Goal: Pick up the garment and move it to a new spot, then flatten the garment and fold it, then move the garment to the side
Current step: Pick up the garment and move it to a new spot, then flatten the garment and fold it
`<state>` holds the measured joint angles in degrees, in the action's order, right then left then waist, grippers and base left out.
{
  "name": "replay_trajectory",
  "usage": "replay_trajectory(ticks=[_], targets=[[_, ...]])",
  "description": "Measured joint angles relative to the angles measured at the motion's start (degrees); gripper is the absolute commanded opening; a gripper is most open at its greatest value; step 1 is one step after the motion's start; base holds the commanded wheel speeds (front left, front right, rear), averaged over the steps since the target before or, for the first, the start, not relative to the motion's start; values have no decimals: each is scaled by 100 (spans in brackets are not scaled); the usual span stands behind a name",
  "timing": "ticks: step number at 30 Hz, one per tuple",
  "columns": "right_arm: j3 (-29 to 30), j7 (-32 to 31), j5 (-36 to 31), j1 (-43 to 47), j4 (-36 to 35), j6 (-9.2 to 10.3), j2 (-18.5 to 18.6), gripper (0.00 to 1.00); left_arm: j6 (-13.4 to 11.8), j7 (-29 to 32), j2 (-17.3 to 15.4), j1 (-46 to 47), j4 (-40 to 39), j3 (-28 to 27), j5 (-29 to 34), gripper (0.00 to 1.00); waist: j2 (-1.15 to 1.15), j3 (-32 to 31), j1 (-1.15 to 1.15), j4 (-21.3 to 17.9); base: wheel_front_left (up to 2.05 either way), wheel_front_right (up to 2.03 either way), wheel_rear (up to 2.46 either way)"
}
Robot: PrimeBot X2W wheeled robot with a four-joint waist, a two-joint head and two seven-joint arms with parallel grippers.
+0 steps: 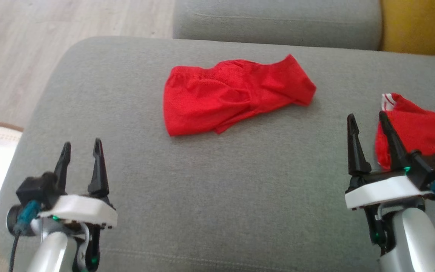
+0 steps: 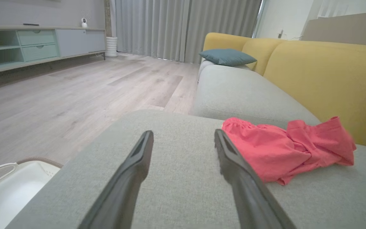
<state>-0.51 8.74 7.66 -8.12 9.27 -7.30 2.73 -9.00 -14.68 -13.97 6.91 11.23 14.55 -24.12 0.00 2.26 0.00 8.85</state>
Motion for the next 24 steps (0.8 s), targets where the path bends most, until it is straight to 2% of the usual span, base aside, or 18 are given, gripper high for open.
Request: replay_trajectory(ticks=[6,11,16,20,21,24], targets=[[-54,-91,-57,-12,9,0,-1,100,187,0,196,-140,-115,-155,241,100,0,-4,0,229,0,0,0],[-40,-387,-201,-369,269,0,0,100,377,0,398,-131,-101,-212,344,100,0,139,0,410,0,0,0],[268,-667,-370,-1092,924,0,3,100,550,0,609,19,1,-263,404,100,0,363,0,657,0,0,0],[586,-893,-675,-1785,1647,0,8,100,708,0,773,157,87,-353,490,100,0,571,0,887,0,0,0],[725,-1011,-734,-2108,2024,0,11,100,760,0,836,216,153,-428,506,100,0,679,0,1002,0,0,0],[861,-1102,-1221,-2512,2494,0,71,100,843,0,933,304,211,-444,571,100,0,841,0,1173,0,0,0]])
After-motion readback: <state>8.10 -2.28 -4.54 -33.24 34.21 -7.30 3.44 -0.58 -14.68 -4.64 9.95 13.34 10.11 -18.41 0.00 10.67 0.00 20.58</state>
